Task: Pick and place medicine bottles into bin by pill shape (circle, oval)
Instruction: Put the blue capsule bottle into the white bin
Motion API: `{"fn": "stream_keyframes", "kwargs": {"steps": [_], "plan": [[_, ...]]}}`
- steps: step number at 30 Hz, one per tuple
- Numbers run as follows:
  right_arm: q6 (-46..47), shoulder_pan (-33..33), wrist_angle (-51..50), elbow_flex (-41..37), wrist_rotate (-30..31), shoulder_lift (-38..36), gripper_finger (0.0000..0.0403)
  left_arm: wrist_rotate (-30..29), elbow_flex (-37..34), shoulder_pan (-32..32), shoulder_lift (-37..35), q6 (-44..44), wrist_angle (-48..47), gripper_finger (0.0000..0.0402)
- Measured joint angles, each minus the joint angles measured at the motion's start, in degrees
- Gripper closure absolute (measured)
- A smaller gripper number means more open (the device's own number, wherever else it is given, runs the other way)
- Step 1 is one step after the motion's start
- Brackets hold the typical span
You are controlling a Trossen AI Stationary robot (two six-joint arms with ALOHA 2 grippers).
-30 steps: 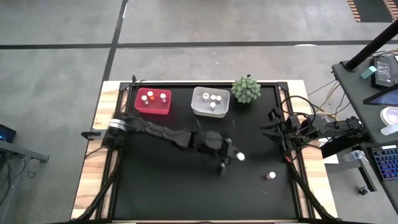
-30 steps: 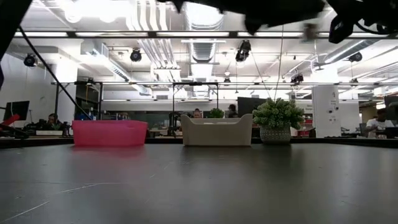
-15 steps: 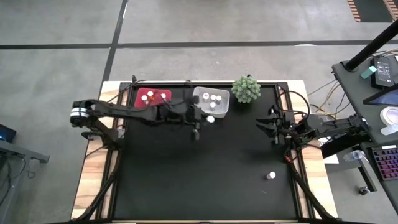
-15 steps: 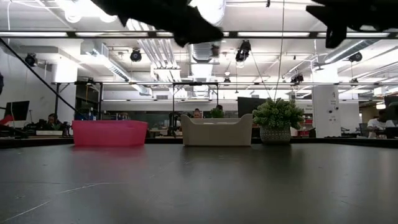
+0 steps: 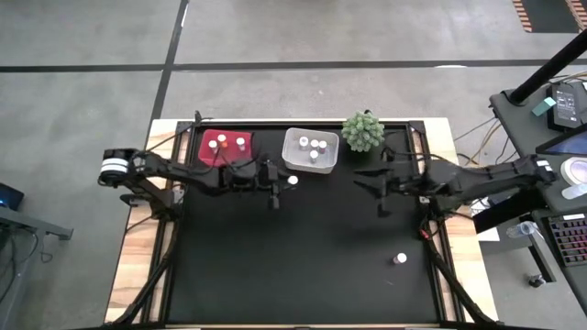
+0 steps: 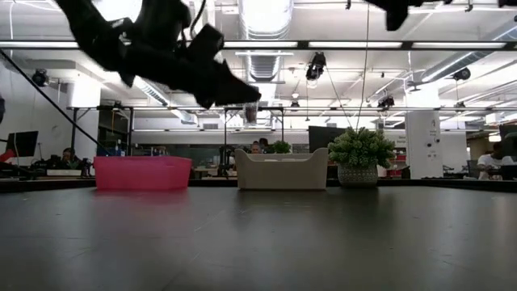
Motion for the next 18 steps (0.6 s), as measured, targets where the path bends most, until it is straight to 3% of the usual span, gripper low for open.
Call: {"fn": "stream_keyframes", "kwargs": {"steps": [5, 9, 18], "plan": [[-1.5, 0.0, -5.2, 5.8, 1.0, 4.7, 0.031, -4.6, -5.3, 0.0, 5.9, -1.5, 14.7, 0.0317], [-2.7, -0.4, -8.6, 9.2, 3.8, 7.1, 0.0324, -5.8, -5.1, 0.1, 11.9, -1.5, 18.4, 0.0317], [-2.9, -4.3, -12.9, 11.0, 3.9, 8.5, 0.0347, -5.9, -3.3, 0.2, 24.0, -4.1, 31.1, 0.0317]]}}
